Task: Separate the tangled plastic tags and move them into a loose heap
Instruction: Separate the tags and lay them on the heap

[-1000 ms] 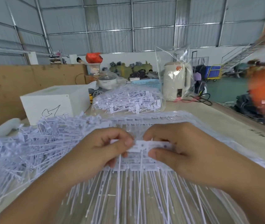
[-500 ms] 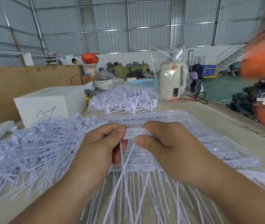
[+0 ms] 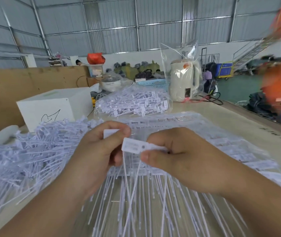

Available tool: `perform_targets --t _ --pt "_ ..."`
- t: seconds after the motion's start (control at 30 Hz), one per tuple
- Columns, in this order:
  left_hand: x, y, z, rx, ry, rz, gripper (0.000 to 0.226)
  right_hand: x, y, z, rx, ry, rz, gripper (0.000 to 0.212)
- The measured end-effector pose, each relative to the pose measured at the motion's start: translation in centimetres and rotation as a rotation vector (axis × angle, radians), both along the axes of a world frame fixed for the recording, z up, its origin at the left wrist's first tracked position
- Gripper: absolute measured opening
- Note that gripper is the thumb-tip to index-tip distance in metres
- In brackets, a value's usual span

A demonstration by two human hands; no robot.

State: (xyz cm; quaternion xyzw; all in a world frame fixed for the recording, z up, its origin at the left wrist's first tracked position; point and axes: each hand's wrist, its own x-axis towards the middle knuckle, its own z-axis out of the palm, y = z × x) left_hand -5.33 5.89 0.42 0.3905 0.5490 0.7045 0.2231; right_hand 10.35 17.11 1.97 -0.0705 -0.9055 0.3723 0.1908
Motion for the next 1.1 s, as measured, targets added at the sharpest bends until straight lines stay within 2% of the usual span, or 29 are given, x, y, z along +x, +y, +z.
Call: perform_targets --t 0.07,0.2,0.27,0.4,0.43,0.6,0.73,0.77,0.83,0.9,0.93,1.0,1.1 --pt "0.8 0.1 -0.2 -0.044 0.008 -0.051 0.015 0.0 0.1 0.1 0.003 -0.024 0.01 0.04" --pt "1.4 0.2 -0.7 -0.101 -0.001 -0.187 0.041 0.0 0.3 0.1 -0.09 -0.015 0.033 0.029" --pt "1.4 -0.1 -0.6 -0.098 -0.002 -0.234 0.045 -0.2 0.4 0.2 -0.105 -0.023 0.045 0.03" --pt "1.5 0.0 -0.4 -0.087 0.202 -0.195 0.015 -0.5 0.0 -0.2 -0.131 -0.021 0.067 0.024" --pt "1.6 0.1 -0.5 -0.071 0.207 -0.161 0.015 -0.6 0.2 -0.5 -0.124 -0.014 0.05 0.021" --pt "2.8 0.6 -0.9 0.031 0.029 -0.033 0.013 -1.2 -0.3 -1.3 0.073 0.105 -0.124 0.025" --pt "2.4 0.8 -0.9 0.102 -0.387 -0.074 0.023 -1.4 -0.6 -1.3 0.169 0.354 -0.302 0.038" --pt "2.0 0.7 -0.8 0.103 -0.417 -0.061 0.027 -1.2 -0.3 -1.1 0.138 0.425 -0.311 0.04" --pt "1.2 0.8 -0.7 0.073 -0.355 -0.008 0.027 -0.6 0.1 -0.6 0.038 0.448 -0.235 0.034" --pt "1.2 1.0 -0.8 0.035 -0.267 -0.016 0.02 -0.5 0.1 -0.8 0.009 0.264 -0.12 0.01" --pt "1.5 1.0 -0.9 0.02 -0.218 -0.056 0.016 -0.6 0.0 -1.1 0.056 0.161 -0.107 0.007" --pt "2.0 1.1 -1.3 0.004 -0.13 -0.121 0.013 -1.1 -0.1 -1.9 0.175 0.057 -0.101 0.035" --pt "2.1 0.9 -1.9 -0.057 -0.001 -0.1 0.022 -1.2 -0.1 -2.2 0.16 0.036 -0.091 0.066"
